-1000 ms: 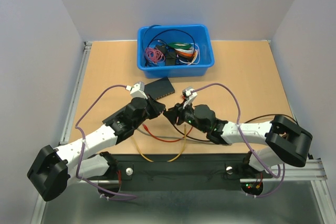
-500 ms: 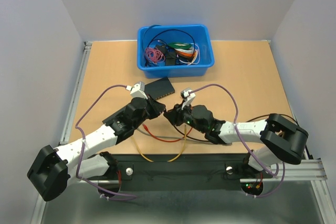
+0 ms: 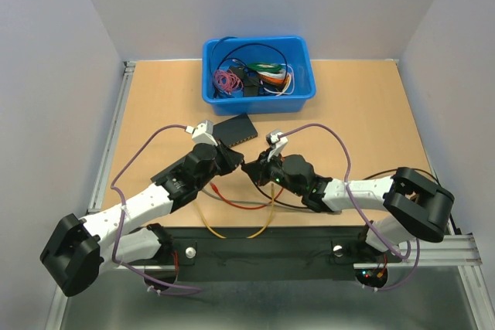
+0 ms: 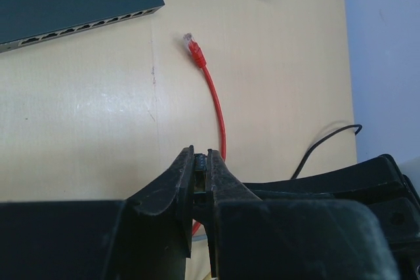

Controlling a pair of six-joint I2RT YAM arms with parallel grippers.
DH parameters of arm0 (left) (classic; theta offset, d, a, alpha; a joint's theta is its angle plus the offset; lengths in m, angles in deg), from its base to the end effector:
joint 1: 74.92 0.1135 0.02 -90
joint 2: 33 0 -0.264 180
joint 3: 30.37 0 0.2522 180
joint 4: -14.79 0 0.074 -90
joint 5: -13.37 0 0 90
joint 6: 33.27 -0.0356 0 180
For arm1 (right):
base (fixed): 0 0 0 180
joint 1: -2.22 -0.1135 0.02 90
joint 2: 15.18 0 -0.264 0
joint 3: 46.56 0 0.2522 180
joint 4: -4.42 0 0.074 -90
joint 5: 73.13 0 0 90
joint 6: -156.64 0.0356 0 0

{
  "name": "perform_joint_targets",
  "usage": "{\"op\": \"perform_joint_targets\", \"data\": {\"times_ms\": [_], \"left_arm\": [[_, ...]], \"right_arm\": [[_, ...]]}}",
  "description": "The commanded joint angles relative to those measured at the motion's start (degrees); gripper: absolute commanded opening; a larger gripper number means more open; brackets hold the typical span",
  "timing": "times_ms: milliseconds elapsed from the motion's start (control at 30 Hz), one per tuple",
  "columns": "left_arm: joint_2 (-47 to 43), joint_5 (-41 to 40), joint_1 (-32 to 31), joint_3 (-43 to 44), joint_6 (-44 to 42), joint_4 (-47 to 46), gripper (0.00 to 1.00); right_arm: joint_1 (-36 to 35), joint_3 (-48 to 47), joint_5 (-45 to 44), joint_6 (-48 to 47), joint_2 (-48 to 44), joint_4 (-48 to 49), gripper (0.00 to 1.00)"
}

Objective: Insert the plug into the switch port

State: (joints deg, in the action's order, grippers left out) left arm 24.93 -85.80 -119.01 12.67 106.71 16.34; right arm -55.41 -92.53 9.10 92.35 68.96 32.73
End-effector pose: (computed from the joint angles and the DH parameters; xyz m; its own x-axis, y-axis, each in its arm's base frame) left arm 0.1679 -0.1547 0.2415 -0.5727 -0.4978 -0.6513 0.2154 0.6752 -0.7055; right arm 0.1641 0.2499 0.2015 -0.4147 0.1486 -0.8977 -0.6500 0.6421 0.4065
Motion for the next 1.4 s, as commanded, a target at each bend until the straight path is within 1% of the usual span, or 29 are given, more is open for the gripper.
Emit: {"op": "perform_joint_targets", "data": {"times_ms": [0,33,100,167,200,300,333,367,433,500,533,567,633,667,733,767,833,867,967,1133,1367], "left_arm": [[0.6,-0.2,0.9,1.3,-1.2,-1.6,0.13],[1.0,-0.1,1.2,1.5,-1.7,-1.6,0.26],[1.6,0.6,2.5,1.6,-2.4,-1.8,0.41],[2.2,2.2,4.8,1.7,-3.6,-2.0,0.46],[2.4,2.7,5.5,1.7,-3.9,-2.6,0.54],[3.9,4.5,8.6,2.3,-6.0,-2.7,0.66],[5.2,4.9,11.2,2.9,-6.6,-3.0,0.73],[6.0,5.2,12.4,3.3,-7.0,-3.1,0.75],[8.0,6.1,16.5,5.1,-8.4,-3.6,0.83],[11.8,7.6,19.1,6.6,-10.1,-5.2,0.87],[13.3,8.0,21.7,7.5,-10.5,-5.8,0.89],[17.0,8.9,23.0,9.5,-10.9,-6.4,0.89],[21.1,10.9,25.3,12.2,-12.4,-7.6,0.89],[25.5,11.6,27.0,15.3,-12.9,-7.7,0.89],[30.2,12.7,28.7,20.2,-14.2,-7.8,0.89],[34.7,14.3,29.9,21.8,-14.7,-8.3,0.89],[39.0,15.9,30.8,25.1,-15.4,-8.4,0.87],[42.7,16.1,31.0,28.4,-16.3,-8.4,0.87],[48.7,15.9,31.5,33.8,-17.2,-7.2,0.86],[55.3,19.2,32.7,38.4,-17.0,-6.9,0.86],[54.5,22.0,32.5,35.4,-16.7,-8.4,0.84]], "right_arm": [[0.3,-1.9,-0.1,-0.1,-0.1,4.4,0.00],[0.3,-1.5,-0.5,-0.1,0.0,4.3,0.01],[0.4,-1.0,-0.9,-0.1,0.0,4.3,0.00],[0.4,-0.5,-1.6,-0.1,0.2,4.3,0.00],[0.5,-0.3,-2.0,-0.2,0.3,4.3,0.00],[0.9,0.2,-2.8,-0.1,1.2,4.3,0.00],[1.4,0.4,-3.2,-0.1,1.7,4.3,0.00],[1.7,0.5,-3.2,0.2,2.1,4.1,0.00],[2.5,0.7,-3.1,1.3,4.1,3.6,0.01],[4.0,-0.1,-1.6,2.3,7.2,2.9,0.00],[4.4,-0.5,-1.4,2.6,8.1,2.2,0.00],[5.3,-0.8,-1.2,2.8,9.2,1.8,0.00],[6.5,-2.4,-1.4,3.4,11.2,0.4,0.00],[8.0,-2.8,-1.5,3.5,11.7,0.0,0.01],[10.2,-4.9,-0.8,4.2,12.8,-1.7,0.00],[12.3,-5.5,0.5,4.3,13.5,-2.2,0.00],[14.2,-6.5,0.9,4.3,14.1,-3.2,0.00],[15.7,-7.9,1.5,4.1,14.6,-3.5,0.00],[17.5,-10.9,1.2,2.6,16.1,-6.1,0.00],[18.9,-19.1,-1.4,-0.1,21.4,-10.9,0.00],[19.7,-28.2,-6.2,-2.5,30.4,-16.0,0.00]]}}
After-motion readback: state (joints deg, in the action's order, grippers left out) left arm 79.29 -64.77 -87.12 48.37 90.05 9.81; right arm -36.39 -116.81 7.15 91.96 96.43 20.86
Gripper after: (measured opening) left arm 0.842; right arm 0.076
